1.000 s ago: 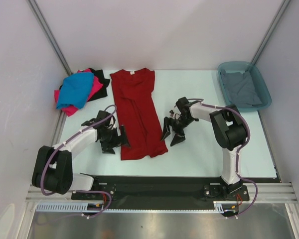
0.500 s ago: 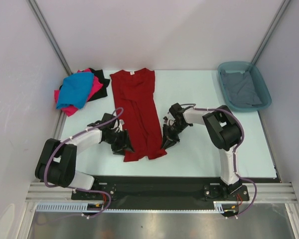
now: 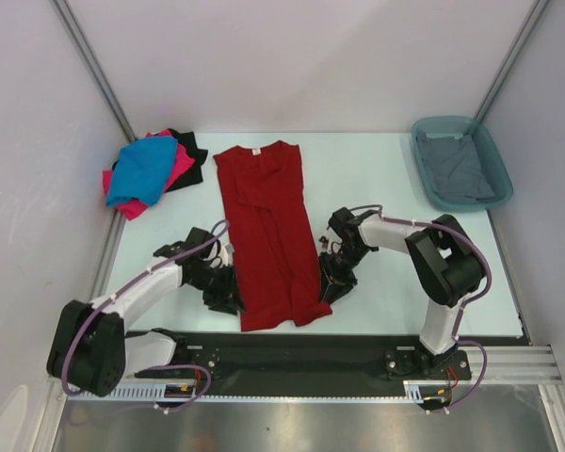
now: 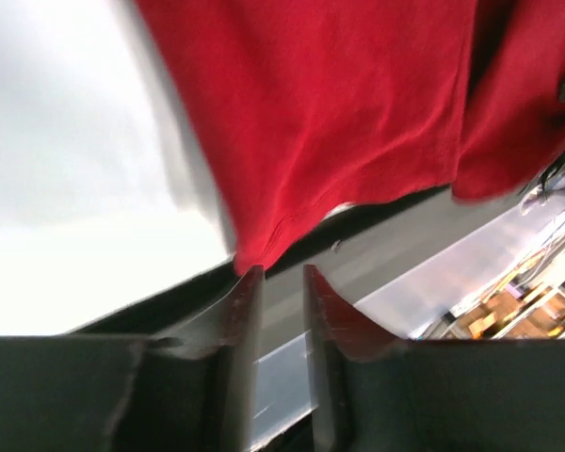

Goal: Fold and stack the t-shirts
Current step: Fold the tshirt

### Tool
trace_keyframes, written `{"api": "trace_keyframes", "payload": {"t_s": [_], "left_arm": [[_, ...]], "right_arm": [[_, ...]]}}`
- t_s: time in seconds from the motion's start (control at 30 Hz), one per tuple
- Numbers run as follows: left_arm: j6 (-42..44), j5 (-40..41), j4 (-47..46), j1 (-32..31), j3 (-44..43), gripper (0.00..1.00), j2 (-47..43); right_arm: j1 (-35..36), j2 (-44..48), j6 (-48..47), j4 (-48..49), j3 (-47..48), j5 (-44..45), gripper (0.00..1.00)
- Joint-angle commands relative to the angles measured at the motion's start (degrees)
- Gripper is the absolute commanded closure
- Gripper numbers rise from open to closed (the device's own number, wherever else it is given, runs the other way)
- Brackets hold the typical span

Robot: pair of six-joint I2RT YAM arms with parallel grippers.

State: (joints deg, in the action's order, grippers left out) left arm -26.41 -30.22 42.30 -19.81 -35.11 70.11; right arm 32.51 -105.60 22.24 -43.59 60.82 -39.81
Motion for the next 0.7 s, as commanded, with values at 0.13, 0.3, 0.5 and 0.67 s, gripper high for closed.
{"api": "trace_keyframes", "payload": {"t_s": [0.13,0.3,0.5,0.67], "left_arm": [[2.2,0.1,9.6,-0.3,2.0,0.48,-7.7],[3.0,0.9,10.6,-0.3,0.0,0.45,-9.0],[3.6,1.4,9.7,-0.3,-3.7,0.42,-6.3],[4.2,1.1,9.6,-0.3,-6.2,0.42,-3.9]], "right_arm": [[1.1,7.0,-1.4,-10.5,-1.5,8.5,0.43],[1.1,10.8,0.6,-11.0,-1.2,12.5,0.43],[0.5,9.0,2.5,-7.0,0.3,14.6,0.41],[0.5,1.8,2.7,-3.3,2.1,12.0,0.42]]}}
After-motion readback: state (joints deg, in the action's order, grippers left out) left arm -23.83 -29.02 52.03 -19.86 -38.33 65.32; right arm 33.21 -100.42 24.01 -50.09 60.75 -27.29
